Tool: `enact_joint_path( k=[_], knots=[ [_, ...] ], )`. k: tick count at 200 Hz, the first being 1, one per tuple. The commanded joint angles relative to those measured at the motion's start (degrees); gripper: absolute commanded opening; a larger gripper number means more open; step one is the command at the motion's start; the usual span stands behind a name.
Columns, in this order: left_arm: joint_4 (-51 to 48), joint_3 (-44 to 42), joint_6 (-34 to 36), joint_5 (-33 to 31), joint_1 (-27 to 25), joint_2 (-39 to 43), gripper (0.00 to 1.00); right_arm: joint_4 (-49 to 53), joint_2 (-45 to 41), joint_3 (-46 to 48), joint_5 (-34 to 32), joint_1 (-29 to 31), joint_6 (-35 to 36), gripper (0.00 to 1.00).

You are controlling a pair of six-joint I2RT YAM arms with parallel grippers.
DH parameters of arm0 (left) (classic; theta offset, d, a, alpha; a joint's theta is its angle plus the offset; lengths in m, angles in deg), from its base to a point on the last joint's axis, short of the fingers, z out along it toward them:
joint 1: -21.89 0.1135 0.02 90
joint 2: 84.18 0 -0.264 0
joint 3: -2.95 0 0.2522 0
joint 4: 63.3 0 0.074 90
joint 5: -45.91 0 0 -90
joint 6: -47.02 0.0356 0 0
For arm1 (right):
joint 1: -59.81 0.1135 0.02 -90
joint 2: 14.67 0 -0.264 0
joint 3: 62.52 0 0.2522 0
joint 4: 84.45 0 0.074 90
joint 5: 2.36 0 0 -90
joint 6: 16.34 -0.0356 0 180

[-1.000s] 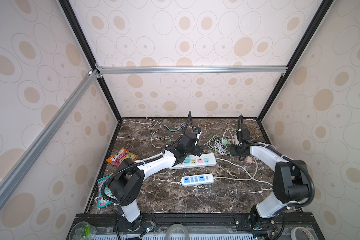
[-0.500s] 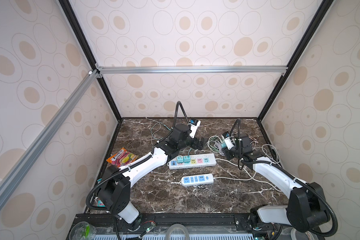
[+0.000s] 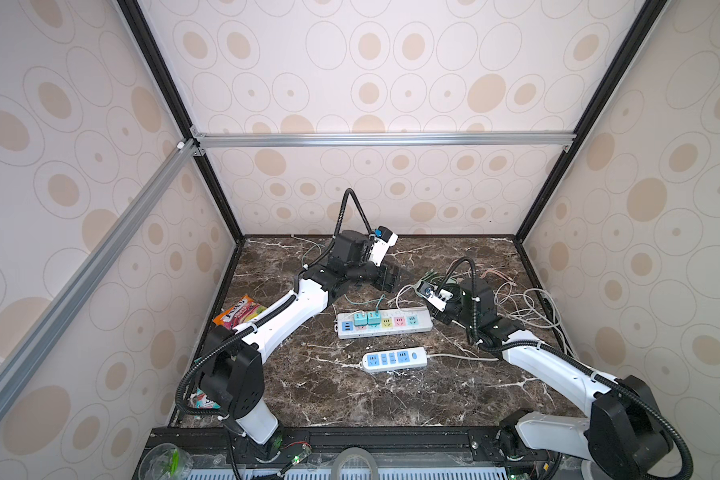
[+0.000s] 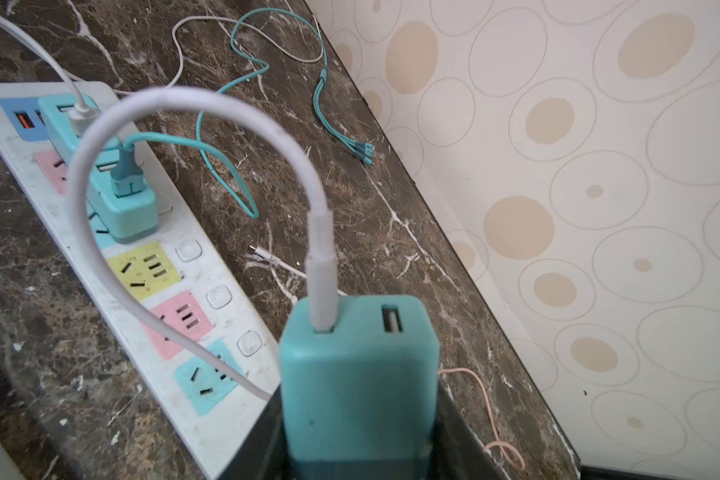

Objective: Insert the plug
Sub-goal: 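Lift the teal charger with the right gripper toward the approaching left gripper, then grasp the teal charger with the left gripper beside the right gripper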

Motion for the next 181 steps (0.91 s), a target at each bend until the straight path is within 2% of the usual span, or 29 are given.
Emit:
enact_joint_path(
  k=[1,77,100,134,166,181],
  knots=[
    [-1.9,2.7,0.0,5.0,-0.1,-1.2,0.81,-5.0,-1.9,0.5,1.5,1.3,4.4,0.42],
    [-0.5,4.6,-1.0,8.2,-2.7,-5.8,0.65,-5.9,-0.4,-0.8,0.8,4.2,4.0,0.42],
    [0.1,4.8,-1.5,7.6,-3.1,-6.7,0.58,-6.4,0.3,-1.3,-0.5,4.7,3.5,0.42],
    [0.9,4.5,-2.6,7.1,-3.2,-7.3,0.41,-6.3,0.6,-1.6,-1.2,4.9,2.2,0.43],
    [1.1,4.0,-2.6,7.8,-3.2,-7.6,0.38,-6.3,1.0,-1.8,-2.0,5.0,0.8,0.43],
    [1.6,3.8,-2.8,8.4,-3.4,-7.7,0.29,-6.2,1.2,-2.0,-2.1,4.9,0.3,0.43]
  ],
)
